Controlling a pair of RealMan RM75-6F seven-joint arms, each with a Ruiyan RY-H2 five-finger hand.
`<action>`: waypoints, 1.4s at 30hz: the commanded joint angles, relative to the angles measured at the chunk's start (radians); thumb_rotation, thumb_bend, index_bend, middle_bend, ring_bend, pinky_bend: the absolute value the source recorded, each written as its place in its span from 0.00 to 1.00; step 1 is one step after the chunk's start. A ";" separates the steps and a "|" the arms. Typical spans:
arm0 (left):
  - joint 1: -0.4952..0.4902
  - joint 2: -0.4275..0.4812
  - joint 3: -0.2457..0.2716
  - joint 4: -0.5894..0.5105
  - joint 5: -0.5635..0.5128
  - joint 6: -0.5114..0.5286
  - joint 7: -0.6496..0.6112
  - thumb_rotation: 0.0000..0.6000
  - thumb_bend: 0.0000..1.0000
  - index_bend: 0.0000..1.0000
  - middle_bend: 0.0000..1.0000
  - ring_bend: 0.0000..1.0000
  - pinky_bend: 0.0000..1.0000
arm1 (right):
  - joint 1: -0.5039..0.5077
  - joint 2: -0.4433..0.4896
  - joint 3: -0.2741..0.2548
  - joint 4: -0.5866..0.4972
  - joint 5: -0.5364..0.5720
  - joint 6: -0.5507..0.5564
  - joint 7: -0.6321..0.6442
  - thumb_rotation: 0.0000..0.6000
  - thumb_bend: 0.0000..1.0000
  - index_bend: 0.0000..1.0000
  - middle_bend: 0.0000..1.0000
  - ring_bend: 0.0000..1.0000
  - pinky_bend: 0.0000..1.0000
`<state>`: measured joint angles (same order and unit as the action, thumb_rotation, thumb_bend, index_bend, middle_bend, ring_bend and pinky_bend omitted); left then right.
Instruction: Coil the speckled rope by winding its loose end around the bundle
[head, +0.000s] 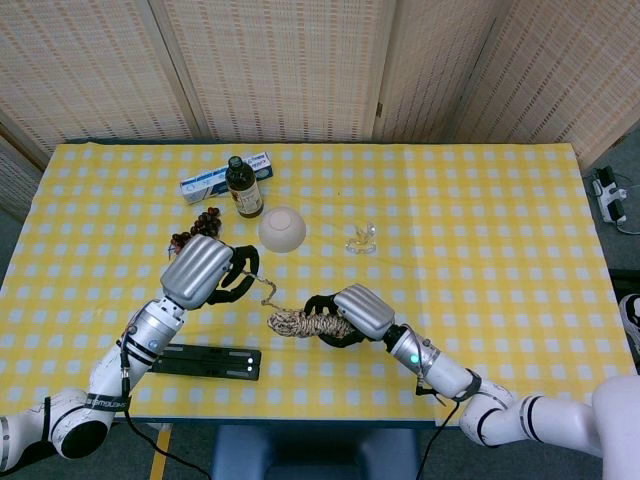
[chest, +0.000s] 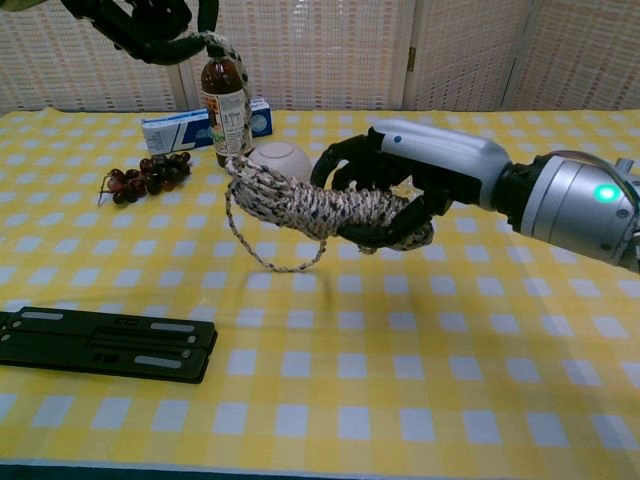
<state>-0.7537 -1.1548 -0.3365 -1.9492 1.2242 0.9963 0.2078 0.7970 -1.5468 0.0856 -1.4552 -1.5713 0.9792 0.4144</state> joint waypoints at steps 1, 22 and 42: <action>-0.030 -0.014 -0.010 -0.031 -0.032 0.004 0.037 1.00 0.50 0.63 0.90 0.81 0.77 | 0.019 -0.029 0.012 -0.007 0.032 -0.036 -0.026 1.00 0.48 0.94 0.74 0.79 0.66; 0.078 0.067 0.184 -0.104 0.238 0.006 -0.234 1.00 0.50 0.63 0.90 0.81 0.77 | -0.017 -0.345 0.262 0.138 0.311 0.179 -0.156 1.00 0.51 0.96 0.76 0.82 0.69; 0.098 0.044 0.274 0.187 0.129 -0.134 -0.369 1.00 0.50 0.63 0.90 0.81 0.77 | -0.095 -0.285 0.350 0.091 0.261 0.220 0.374 1.00 0.51 0.97 0.77 0.83 0.70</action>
<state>-0.6512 -1.0988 -0.0607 -1.7797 1.3697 0.8768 -0.1524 0.7146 -1.8582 0.4304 -1.3392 -1.3073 1.2197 0.7498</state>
